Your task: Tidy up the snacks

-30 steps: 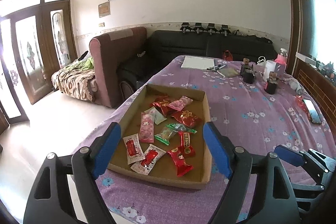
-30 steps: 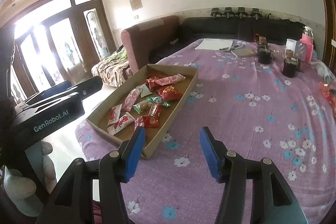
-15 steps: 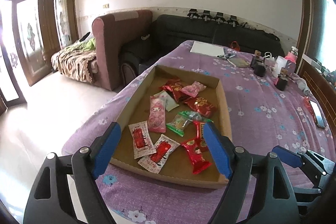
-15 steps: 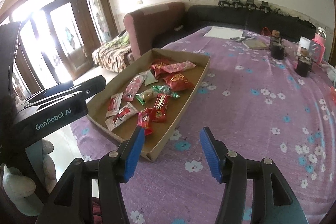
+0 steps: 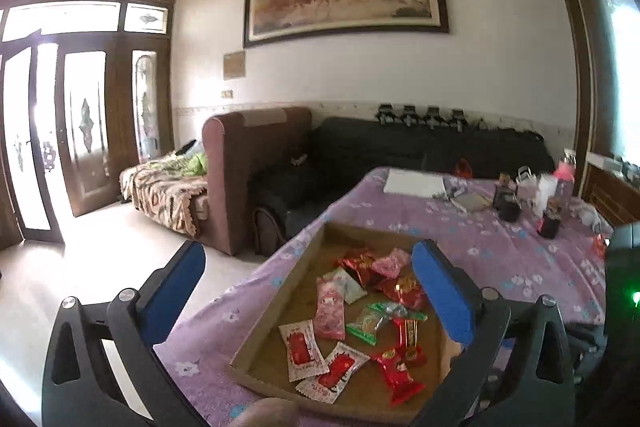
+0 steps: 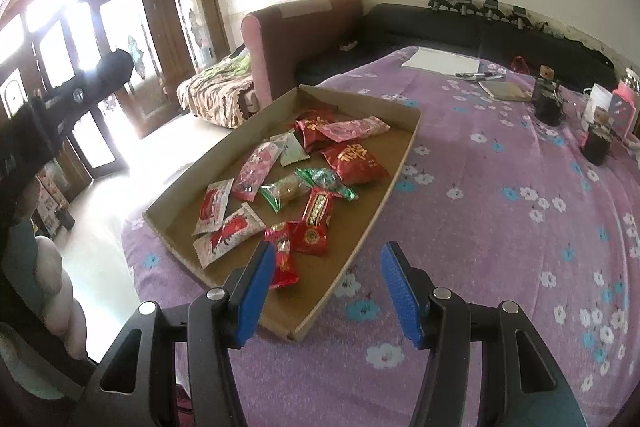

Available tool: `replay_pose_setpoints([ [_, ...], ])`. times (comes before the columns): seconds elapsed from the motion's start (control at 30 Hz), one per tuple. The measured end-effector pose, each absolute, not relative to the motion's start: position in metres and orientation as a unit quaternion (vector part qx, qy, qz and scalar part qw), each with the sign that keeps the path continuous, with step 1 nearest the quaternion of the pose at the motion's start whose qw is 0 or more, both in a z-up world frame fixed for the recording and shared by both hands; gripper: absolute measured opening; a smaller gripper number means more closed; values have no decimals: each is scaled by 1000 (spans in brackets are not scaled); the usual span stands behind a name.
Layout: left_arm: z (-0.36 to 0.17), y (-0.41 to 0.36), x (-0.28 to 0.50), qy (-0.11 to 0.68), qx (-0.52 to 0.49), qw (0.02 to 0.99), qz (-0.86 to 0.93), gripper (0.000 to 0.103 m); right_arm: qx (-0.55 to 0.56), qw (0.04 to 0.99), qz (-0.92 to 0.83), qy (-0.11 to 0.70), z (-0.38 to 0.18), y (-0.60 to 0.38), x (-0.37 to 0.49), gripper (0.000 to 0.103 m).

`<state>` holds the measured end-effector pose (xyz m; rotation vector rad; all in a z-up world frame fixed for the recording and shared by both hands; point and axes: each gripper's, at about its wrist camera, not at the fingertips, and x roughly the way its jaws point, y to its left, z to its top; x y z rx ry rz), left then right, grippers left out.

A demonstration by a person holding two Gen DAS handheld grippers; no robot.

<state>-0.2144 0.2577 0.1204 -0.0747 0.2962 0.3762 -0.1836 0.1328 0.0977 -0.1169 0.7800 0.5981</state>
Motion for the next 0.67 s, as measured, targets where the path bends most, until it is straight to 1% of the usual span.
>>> replay_pose_setpoints([
  [0.07, 116, 263, -209, 166, -54, 969, 172, 103, -59, 878, 289, 377, 97, 137, -179, 57],
  [0.2, 101, 279, -194, 236, -107, 955, 145, 103, -70, 875, 290, 381, 94, 144, -175, 57],
  [0.27, 94, 281, -187, 262, -105, 946, 157, 103, -71, 873, 292, 384, 92, 146, -174, 57],
  [0.67, 82, 278, -179, 293, -110, 936, 164, 103, -72, 866, 303, 390, 81, 149, -174, 57],
])
